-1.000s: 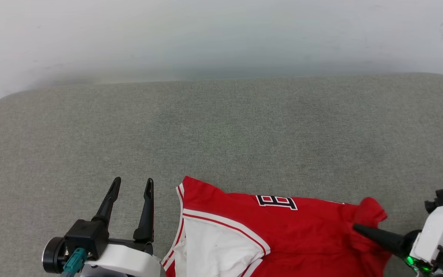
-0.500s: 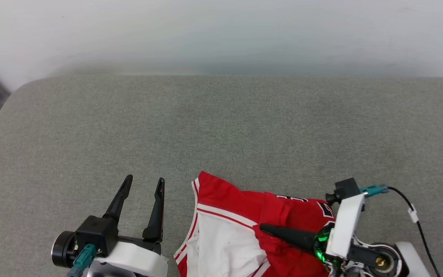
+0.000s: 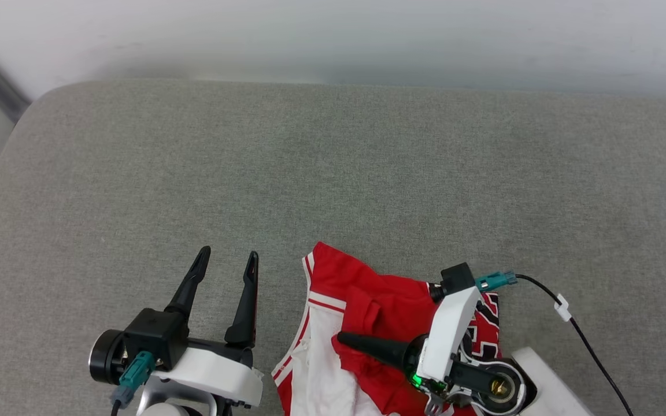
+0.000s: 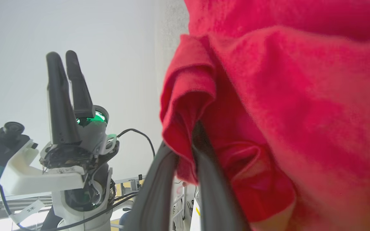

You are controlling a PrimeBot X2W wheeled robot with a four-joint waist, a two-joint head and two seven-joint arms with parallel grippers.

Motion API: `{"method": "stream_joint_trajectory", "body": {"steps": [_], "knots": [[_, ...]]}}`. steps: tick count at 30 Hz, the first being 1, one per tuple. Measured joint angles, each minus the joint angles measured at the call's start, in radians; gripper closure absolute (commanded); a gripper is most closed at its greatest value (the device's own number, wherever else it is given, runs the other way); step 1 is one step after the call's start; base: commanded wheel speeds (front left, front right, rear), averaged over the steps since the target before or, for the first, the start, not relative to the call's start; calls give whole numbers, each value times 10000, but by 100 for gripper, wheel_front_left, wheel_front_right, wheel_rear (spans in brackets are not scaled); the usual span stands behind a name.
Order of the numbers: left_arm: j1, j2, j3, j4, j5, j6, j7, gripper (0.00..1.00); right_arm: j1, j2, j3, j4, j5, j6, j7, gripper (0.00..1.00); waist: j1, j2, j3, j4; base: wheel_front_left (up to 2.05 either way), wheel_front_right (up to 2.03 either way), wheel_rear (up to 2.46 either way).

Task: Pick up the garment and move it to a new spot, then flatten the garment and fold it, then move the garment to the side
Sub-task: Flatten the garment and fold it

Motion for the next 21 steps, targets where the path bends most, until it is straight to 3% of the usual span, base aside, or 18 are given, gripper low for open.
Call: {"method": "stream_joint_trajectory", "body": {"steps": [1, 2, 8, 12, 17, 21], "knots": [[-21, -25, 0, 13, 15, -2, -12, 0, -62, 0, 148, 113, 33, 0, -79, 51, 0, 0, 32, 3, 0, 0, 0], [-31, -48, -2, 27, 38, -21, -23, 0, -96, 2, 282, 198, 81, 0, -176, 0, 0, 0, 51, -3, 0, 0, 0], [-35, -92, 46, 142, 52, -71, -46, 0, -461, -4, 1011, 180, 29, 0, -744, 0, 0, 0, -21, -158, 0, 0, 0], [-30, -90, 65, 180, 52, -73, -54, 0, -639, -50, 1450, -301, -711, 0, -1193, 0, 0, 0, -219, -266, 0, 0, 0], [109, -86, 105, 201, 50, -33, -56, 0, -776, -803, 2019, -1091, -2577, 0, -2236, 0, 0, 0, -492, -415, 0, 0, 0], [210, -77, 153, 198, 40, 29, -58, 0, -755, -1273, 1674, -1375, -4176, 0, -3409, 0, 0, 0, -653, -572, 0, 0, 0]]}}
